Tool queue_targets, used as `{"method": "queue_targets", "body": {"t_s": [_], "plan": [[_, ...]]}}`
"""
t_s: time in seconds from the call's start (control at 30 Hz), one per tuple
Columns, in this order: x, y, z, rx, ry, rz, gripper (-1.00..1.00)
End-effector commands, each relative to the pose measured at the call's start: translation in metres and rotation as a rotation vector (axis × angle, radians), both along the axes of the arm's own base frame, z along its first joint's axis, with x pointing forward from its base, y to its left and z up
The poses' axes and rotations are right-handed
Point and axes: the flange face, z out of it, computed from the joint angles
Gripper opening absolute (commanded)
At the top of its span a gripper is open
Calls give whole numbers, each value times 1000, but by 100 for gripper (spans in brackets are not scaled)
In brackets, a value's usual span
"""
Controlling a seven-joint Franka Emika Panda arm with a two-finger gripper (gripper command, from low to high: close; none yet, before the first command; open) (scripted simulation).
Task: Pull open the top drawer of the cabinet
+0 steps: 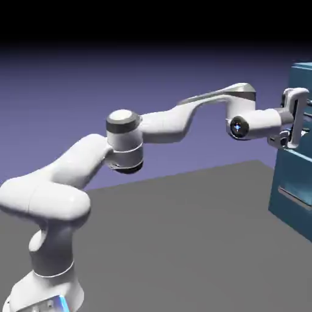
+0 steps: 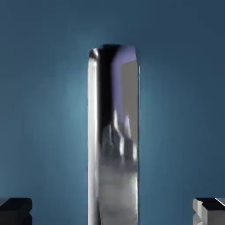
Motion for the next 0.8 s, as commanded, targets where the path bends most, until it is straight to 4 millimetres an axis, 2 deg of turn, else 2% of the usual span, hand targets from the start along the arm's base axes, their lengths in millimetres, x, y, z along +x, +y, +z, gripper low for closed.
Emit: {"method": "queue_targets", "body": {"t_s": [0.0, 0.37, 0.77], "plan": [[0, 0, 0, 0, 0, 0, -100], [-65, 0, 0, 0, 0, 0, -100], [-165, 0, 0, 0, 0, 0, -100]]}}
